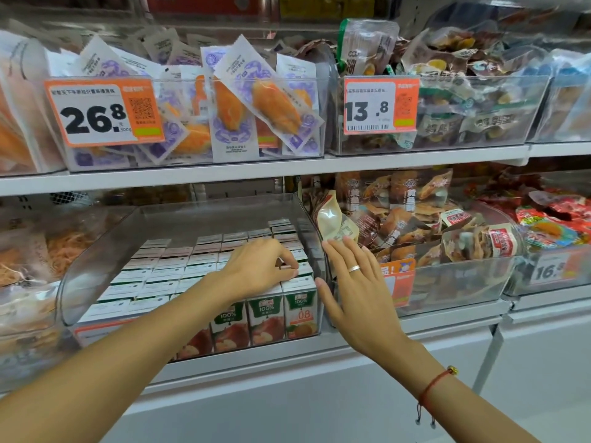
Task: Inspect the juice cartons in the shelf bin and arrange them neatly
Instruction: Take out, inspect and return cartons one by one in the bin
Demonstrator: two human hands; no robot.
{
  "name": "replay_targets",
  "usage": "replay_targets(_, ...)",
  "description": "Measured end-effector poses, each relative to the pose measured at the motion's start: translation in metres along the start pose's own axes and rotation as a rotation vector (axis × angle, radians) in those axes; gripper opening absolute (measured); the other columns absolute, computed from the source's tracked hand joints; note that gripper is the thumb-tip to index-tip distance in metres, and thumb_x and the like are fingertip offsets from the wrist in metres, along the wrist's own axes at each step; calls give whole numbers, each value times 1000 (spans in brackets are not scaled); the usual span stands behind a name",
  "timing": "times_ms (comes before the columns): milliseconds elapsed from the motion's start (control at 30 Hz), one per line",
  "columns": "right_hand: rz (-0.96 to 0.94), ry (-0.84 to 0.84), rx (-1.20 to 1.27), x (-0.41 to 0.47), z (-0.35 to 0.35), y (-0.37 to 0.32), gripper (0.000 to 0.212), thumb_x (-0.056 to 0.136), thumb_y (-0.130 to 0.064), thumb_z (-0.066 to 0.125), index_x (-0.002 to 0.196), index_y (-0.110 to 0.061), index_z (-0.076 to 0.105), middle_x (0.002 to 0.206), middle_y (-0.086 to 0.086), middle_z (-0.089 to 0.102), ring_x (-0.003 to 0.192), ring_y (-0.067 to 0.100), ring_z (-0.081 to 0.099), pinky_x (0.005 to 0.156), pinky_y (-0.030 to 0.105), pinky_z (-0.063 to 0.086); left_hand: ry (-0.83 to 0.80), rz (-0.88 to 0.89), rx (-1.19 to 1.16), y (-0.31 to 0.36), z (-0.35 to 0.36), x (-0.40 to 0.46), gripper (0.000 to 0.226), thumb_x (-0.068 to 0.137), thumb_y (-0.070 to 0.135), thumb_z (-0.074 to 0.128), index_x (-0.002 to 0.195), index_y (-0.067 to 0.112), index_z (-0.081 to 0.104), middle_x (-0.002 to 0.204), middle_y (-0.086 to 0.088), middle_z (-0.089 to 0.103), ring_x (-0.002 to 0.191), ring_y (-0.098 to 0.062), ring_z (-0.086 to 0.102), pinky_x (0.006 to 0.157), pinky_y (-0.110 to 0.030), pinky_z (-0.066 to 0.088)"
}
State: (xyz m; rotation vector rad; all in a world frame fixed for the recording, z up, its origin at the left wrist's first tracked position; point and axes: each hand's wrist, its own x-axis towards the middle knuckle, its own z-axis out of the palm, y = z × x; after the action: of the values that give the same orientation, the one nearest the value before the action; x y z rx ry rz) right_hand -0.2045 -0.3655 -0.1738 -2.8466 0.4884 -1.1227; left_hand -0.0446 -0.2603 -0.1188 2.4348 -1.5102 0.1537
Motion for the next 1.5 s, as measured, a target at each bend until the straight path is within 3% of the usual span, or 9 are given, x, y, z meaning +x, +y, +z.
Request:
replay_targets(233,-1,-13,14,1,2,1,56,99,-42,39,149,-16,36,153,0,38,147,18,23,120,33,3,-239,99,-131,-18,-12,9,27,96,16,59,117,28,71,126,13,66,120,-6,57,102,-32,46)
replay_targets(367,-2,-14,25,0,2,0,56,99,-42,38,149,-16,35,154,-1,37,147,16,21,120,32,2,-122,58,-249,-26,-13,21,27,94,20,63,120,23,69,125,5,67,114,-11,60,100,-33,48)
replay_targets(567,6,16,13,-1,1,-2,57,98,-45,35,146,-16,42,149,-2,44,143,15,29,120,29,5,-277,-1,23,-25,-13,51,45,91,50,61,130,27,58,129,7,60,110,-12,55,87,-26,44)
replay_targets(733,-9,38,26,0,3,0,57,98,-43,33,145,-13,43,149,1,45,143,18,31,119,32,9,-371,38,157,-16,-23,60,48,90,50,63,129,22,57,120,2,62,104,-18,58,90,-35,50)
replay_targets(900,-13,50,17,-1,5,1,57,97,-42,34,143,-11,45,147,3,48,141,20,33,118,36,14,-393,65,297,-6,-23,63,49,90,49,62,123,14,61,112,-1,62,91,-19,55,76,-30,47)
replay_targets(1067,-23,40,17,0,4,3,57,98,-43,34,144,-12,44,147,3,48,141,20,33,118,35,14,-344,105,314,-11,-23,55,52,94,55,53,130,17,56,124,-2,62,104,-22,58,82,-37,51)
replay_targets(1200,-22,14,12,0,2,3,56,99,-43,39,146,-13,42,149,1,45,143,18,29,120,30,7,-96,37,102,-21,-29,39,46,93,54,53,127,23,55,125,0,60,107,-21,57,84,-40,50)
replay_targets(1367,-10,-38,64,1,-4,2,55,100,-39,47,149,-17,36,154,-3,37,147,15,20,121,29,5,307,-99,-402,-21,-36,3,31,96,42,55,118,20,53,116,-3,66,99,-21,63,82,-46,54)
replay_targets(1500,37,-20,193,8,-26,-11,51,95,-32,58,142,-18,44,144,-2,45,138,15,32,112,27,23,463,-412,-1094,-3,-37,-40,25,100,32,51,111,10,55,105,-9,70,83,-11,67,62,-22,57)
